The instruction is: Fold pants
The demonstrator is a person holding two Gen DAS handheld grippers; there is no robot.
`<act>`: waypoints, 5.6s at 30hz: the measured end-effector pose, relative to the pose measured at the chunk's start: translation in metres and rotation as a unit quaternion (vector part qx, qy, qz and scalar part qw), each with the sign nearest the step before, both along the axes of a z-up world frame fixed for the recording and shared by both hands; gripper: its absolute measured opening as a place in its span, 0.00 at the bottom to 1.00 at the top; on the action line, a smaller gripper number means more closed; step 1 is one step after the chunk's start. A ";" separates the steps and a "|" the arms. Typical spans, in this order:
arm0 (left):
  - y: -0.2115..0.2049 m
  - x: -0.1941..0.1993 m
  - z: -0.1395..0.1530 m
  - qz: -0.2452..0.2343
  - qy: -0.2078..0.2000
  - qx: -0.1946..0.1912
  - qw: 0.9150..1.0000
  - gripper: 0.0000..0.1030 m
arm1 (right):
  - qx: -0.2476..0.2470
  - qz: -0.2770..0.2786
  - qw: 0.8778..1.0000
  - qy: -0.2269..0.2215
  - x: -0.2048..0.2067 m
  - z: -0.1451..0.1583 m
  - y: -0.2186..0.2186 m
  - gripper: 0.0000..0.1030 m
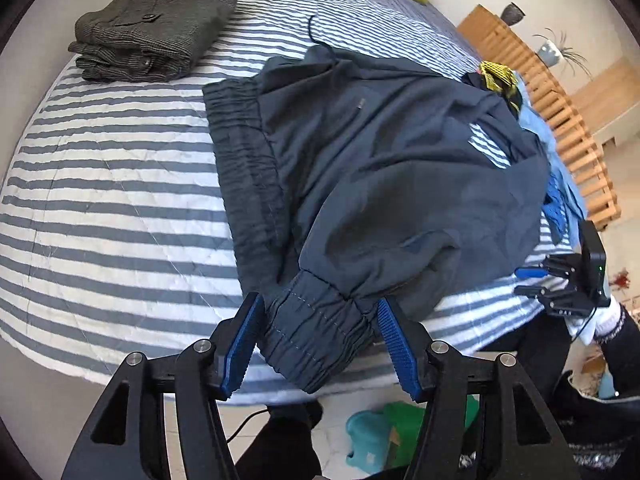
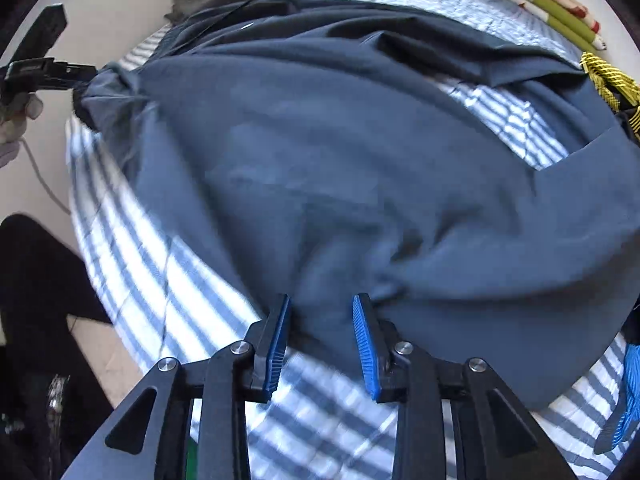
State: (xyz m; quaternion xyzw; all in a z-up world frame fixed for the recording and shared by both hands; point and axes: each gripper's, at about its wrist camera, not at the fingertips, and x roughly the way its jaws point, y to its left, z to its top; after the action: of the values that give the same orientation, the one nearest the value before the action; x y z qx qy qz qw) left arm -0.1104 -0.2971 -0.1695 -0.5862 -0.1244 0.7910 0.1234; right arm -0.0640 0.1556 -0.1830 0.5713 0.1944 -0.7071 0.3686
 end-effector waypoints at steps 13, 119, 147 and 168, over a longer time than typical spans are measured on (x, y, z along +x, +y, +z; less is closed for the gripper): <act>-0.078 -0.126 -0.019 0.220 0.017 0.020 0.975 0.85 | -0.001 -0.302 0.945 0.129 -0.132 0.069 0.137 0.57; -0.114 -0.192 0.072 0.265 0.105 -0.100 0.953 0.40 | 0.080 -0.230 0.940 0.238 -0.294 0.134 0.062 0.37; 0.105 -0.064 -0.008 0.047 0.020 -0.057 0.997 0.65 | -0.001 -0.434 0.889 0.149 -0.103 0.115 0.259 0.03; -0.016 -0.047 -0.068 0.223 -0.058 0.032 0.972 0.62 | 0.049 -0.418 0.876 0.234 -0.007 0.127 0.271 0.40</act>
State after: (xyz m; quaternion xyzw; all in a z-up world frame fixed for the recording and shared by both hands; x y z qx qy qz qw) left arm -0.1571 -0.3131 -0.2371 -0.5842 -0.2845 0.7588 -0.0450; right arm -0.0709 0.4262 -0.0556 0.4348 0.0525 -0.8978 -0.0465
